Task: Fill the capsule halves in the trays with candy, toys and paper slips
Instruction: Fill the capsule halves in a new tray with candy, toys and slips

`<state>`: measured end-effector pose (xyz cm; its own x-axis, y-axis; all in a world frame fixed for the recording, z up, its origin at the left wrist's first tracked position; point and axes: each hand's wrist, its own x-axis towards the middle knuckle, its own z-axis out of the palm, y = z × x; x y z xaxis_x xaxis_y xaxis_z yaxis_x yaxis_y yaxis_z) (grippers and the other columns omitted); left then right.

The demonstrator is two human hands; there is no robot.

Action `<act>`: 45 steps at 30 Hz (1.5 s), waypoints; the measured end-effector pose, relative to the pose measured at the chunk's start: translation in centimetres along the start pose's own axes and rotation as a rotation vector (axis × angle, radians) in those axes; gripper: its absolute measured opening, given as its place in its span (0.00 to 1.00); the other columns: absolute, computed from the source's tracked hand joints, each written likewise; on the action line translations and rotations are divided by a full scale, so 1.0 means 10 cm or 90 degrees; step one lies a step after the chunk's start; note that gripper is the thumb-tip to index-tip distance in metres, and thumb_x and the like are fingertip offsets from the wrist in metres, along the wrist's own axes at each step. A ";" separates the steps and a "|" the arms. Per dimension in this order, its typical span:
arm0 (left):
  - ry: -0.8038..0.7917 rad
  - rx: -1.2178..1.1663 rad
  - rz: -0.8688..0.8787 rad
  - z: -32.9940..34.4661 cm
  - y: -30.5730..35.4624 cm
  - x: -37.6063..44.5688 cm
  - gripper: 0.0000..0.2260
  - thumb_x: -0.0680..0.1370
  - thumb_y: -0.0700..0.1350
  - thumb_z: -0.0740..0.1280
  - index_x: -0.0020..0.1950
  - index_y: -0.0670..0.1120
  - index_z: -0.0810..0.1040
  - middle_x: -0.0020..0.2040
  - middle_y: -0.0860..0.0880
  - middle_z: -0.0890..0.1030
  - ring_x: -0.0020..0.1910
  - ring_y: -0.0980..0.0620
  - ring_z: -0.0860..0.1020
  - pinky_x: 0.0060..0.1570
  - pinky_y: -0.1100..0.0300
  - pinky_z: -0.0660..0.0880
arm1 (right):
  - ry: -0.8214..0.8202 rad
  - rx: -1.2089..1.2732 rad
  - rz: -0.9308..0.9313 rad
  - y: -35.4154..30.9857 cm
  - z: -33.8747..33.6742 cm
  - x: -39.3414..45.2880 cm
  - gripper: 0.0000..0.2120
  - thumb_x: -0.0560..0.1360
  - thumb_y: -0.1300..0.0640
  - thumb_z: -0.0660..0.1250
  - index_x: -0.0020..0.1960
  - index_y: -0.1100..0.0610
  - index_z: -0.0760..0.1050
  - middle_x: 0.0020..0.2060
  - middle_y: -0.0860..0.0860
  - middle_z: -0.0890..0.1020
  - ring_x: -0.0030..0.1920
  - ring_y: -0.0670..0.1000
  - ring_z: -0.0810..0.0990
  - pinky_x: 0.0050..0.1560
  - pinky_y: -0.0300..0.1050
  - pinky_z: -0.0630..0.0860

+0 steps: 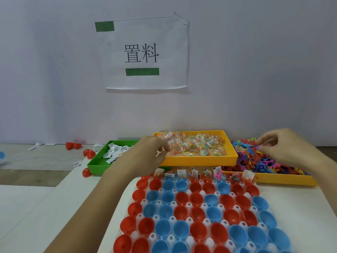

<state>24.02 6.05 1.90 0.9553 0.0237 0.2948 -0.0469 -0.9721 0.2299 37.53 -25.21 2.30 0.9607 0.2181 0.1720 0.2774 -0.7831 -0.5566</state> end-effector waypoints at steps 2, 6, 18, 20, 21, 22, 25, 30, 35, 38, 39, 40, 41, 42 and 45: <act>-0.018 0.007 -0.007 0.03 -0.01 0.00 0.10 0.82 0.45 0.61 0.60 0.49 0.80 0.56 0.52 0.80 0.50 0.56 0.76 0.48 0.65 0.71 | -0.043 -0.085 0.025 0.02 0.06 0.01 0.03 0.75 0.57 0.74 0.46 0.51 0.80 0.55 0.54 0.81 0.53 0.52 0.77 0.53 0.47 0.74; -0.032 0.018 -0.020 0.07 -0.01 -0.01 0.10 0.82 0.45 0.62 0.59 0.49 0.81 0.55 0.52 0.81 0.50 0.55 0.77 0.49 0.63 0.74 | -0.065 -0.212 0.050 0.04 0.19 0.00 0.10 0.73 0.52 0.76 0.52 0.50 0.79 0.55 0.52 0.80 0.55 0.53 0.77 0.54 0.47 0.76; -0.034 0.016 -0.021 0.06 0.02 -0.03 0.11 0.83 0.46 0.61 0.61 0.49 0.81 0.56 0.52 0.81 0.50 0.55 0.77 0.49 0.64 0.73 | 0.074 -0.098 0.028 0.02 0.20 0.00 0.05 0.71 0.57 0.78 0.39 0.57 0.84 0.40 0.54 0.84 0.41 0.51 0.79 0.45 0.49 0.77; -0.028 0.011 -0.015 0.05 0.02 -0.03 0.11 0.83 0.46 0.61 0.60 0.49 0.81 0.55 0.53 0.81 0.50 0.56 0.77 0.47 0.66 0.72 | 0.100 -0.074 0.014 0.02 0.18 0.00 0.09 0.71 0.57 0.78 0.35 0.55 0.81 0.33 0.52 0.82 0.36 0.49 0.78 0.40 0.46 0.74; -0.024 0.008 -0.013 0.05 0.02 -0.02 0.11 0.83 0.46 0.61 0.60 0.49 0.81 0.54 0.53 0.81 0.49 0.57 0.77 0.46 0.67 0.71 | 0.116 -0.064 0.007 0.01 0.17 0.00 0.09 0.71 0.57 0.77 0.34 0.55 0.81 0.32 0.51 0.81 0.34 0.49 0.78 0.38 0.45 0.73; -0.019 0.005 -0.012 0.04 0.02 -0.02 0.11 0.83 0.46 0.61 0.59 0.49 0.81 0.53 0.53 0.81 0.48 0.57 0.76 0.44 0.69 0.70 | 0.131 -0.053 -0.004 0.00 0.16 0.00 0.08 0.71 0.58 0.77 0.35 0.56 0.81 0.31 0.51 0.81 0.34 0.48 0.79 0.36 0.45 0.74; 0.001 -0.009 -0.006 0.02 0.04 -0.02 0.10 0.82 0.46 0.62 0.58 0.49 0.81 0.52 0.52 0.81 0.48 0.57 0.77 0.44 0.67 0.72 | 0.154 0.015 -0.042 -0.05 0.14 0.01 0.02 0.73 0.62 0.75 0.42 0.58 0.84 0.34 0.52 0.83 0.35 0.48 0.82 0.40 0.47 0.79; 0.035 -0.095 0.033 -0.01 0.18 -0.02 0.09 0.81 0.48 0.65 0.56 0.49 0.82 0.48 0.56 0.82 0.46 0.61 0.77 0.46 0.71 0.73 | 0.103 0.228 -0.119 -0.25 0.10 -0.05 0.05 0.75 0.65 0.72 0.44 0.56 0.83 0.35 0.48 0.85 0.34 0.44 0.85 0.34 0.31 0.77; 0.054 -0.308 0.038 -0.06 0.40 -0.04 0.10 0.77 0.50 0.71 0.57 0.49 0.82 0.47 0.55 0.84 0.46 0.60 0.82 0.50 0.63 0.80 | -0.071 0.395 -0.240 -0.59 0.15 -0.28 0.03 0.75 0.63 0.72 0.46 0.56 0.83 0.39 0.49 0.87 0.43 0.47 0.87 0.46 0.36 0.82; 0.038 -0.455 0.025 -0.08 0.51 -0.05 0.12 0.75 0.48 0.73 0.57 0.47 0.81 0.46 0.51 0.86 0.45 0.57 0.84 0.49 0.61 0.81 | -0.132 0.447 -0.283 -0.75 0.22 -0.39 0.03 0.75 0.62 0.71 0.48 0.56 0.84 0.41 0.51 0.87 0.44 0.49 0.87 0.46 0.36 0.81; 0.038 -0.495 0.029 -0.09 0.54 -0.05 0.11 0.74 0.46 0.74 0.55 0.45 0.82 0.44 0.50 0.87 0.44 0.55 0.85 0.49 0.61 0.81 | -0.142 0.454 -0.292 -0.79 0.25 -0.42 0.03 0.75 0.61 0.71 0.48 0.56 0.84 0.41 0.51 0.88 0.44 0.49 0.87 0.46 0.37 0.81; 0.044 -0.524 0.034 -0.09 0.55 -0.05 0.10 0.74 0.43 0.74 0.54 0.43 0.82 0.43 0.48 0.87 0.43 0.53 0.85 0.48 0.60 0.81 | -0.149 0.460 -0.297 -0.83 0.27 -0.44 0.04 0.75 0.61 0.71 0.48 0.56 0.84 0.41 0.51 0.88 0.44 0.49 0.87 0.46 0.37 0.81; 0.054 -0.541 0.037 -0.09 0.56 -0.05 0.08 0.74 0.42 0.74 0.52 0.41 0.82 0.42 0.46 0.86 0.42 0.51 0.85 0.48 0.59 0.81 | -0.153 0.466 -0.300 -0.85 0.29 -0.46 0.04 0.75 0.61 0.71 0.49 0.57 0.83 0.42 0.51 0.88 0.44 0.49 0.87 0.45 0.36 0.81; 0.066 -0.550 0.036 -0.09 0.55 -0.05 0.07 0.74 0.40 0.74 0.51 0.40 0.82 0.41 0.45 0.86 0.41 0.49 0.85 0.47 0.58 0.81 | -0.155 0.473 -0.299 -0.87 0.30 -0.48 0.04 0.75 0.61 0.71 0.49 0.57 0.83 0.41 0.51 0.88 0.44 0.49 0.87 0.45 0.36 0.81; 0.093 -0.563 0.030 -0.11 0.55 -0.04 0.04 0.75 0.39 0.73 0.49 0.41 0.83 0.39 0.45 0.85 0.38 0.50 0.84 0.43 0.60 0.79 | -0.155 0.496 -0.289 -0.91 0.32 -0.51 0.05 0.76 0.61 0.70 0.51 0.59 0.82 0.42 0.51 0.88 0.44 0.49 0.87 0.45 0.37 0.81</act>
<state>23.02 0.94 4.03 0.9027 0.0765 0.4233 -0.3507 -0.4389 0.8272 30.11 -17.37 3.87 0.7101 0.5921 0.3810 0.4729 -0.0002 -0.8811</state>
